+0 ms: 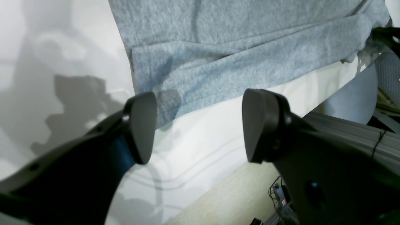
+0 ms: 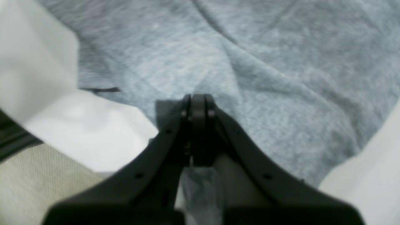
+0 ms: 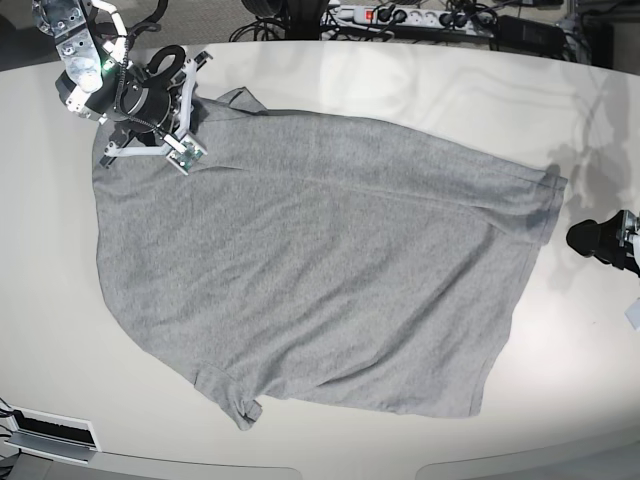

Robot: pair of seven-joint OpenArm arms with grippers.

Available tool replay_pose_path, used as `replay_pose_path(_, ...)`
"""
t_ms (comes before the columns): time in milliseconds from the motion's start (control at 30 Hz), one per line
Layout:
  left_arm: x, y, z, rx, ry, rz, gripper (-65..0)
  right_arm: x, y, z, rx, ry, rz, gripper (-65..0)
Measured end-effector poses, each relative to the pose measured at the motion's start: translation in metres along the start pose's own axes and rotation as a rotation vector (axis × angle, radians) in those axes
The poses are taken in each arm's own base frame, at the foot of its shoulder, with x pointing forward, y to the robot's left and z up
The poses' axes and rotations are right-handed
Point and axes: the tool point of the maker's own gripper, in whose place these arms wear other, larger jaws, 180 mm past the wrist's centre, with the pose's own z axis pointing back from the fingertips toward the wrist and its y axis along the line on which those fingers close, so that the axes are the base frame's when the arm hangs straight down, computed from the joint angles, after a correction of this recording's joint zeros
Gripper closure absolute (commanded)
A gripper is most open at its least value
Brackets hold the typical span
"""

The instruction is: Layout the t-shirt on the table in an organized manner, then fold the t-shirt properly

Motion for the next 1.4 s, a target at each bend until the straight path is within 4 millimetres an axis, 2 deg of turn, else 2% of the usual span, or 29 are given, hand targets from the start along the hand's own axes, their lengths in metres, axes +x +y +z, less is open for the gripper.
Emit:
replay_pose_path(133,0.000,0.000,0.000,0.000,0.000,0.000,-43.4,-0.001,0.006,0.000,0.037,0.003,0.042,-0.6)
replay_pose_path(267,0.000,0.000,0.000,0.000,0.000,0.000,-43.4,-0.002,0.010,0.000,0.055,0.005,0.060,-34.7)
replay_pose_path(300,0.000,0.000,0.000,0.000,0.000,0.000,-43.4,-0.002,0.010,0.000,0.052,0.005,0.057,-38.2)
replay_pose_path(333,0.000,0.000,0.000,0.000,0.000,0.000,-43.4,-0.002,0.007,0.000,0.035,0.004,0.030,-38.5)
replay_pose_path(433,0.000,0.000,0.000,0.000,0.000,0.000,-43.4,-0.007,-0.001,-0.005,-0.005,0.007,-0.025,-36.2)
replay_pose_path(533,0.000,0.000,0.000,0.000,0.000,0.000,-43.4,-0.016,-0.007,-0.007,-0.040,0.037,-0.028,-18.4)
replay_pose_path(633,0.000,0.000,0.000,0.000,0.000,0.000,-43.4,-0.016,-0.016,-0.007,-0.079,0.052,-0.009,0.0)
replay_pose_path(867,0.000,0.000,0.000,0.000,-0.001,0.000,-43.4,-0.010,-0.041,-0.005,-0.154,0.098,0.027,0.0)
replay_pose_path(1033,0.000,0.000,0.000,0.000,0.000,0.000,-43.4,-0.003,-0.054,0.006,-0.188,0.153,0.034,0.0)
replay_pose_path(1267,0.000,0.000,0.000,0.000,0.000,0.000,-43.4,0.024,-0.069,0.027,-0.252,0.089,0.060,0.0)
replay_pose_path(1400,0.000,0.000,0.000,-0.001,-0.001,0.000,-43.4,0.033,-0.070,0.033,-0.260,0.058,0.062,0.0)
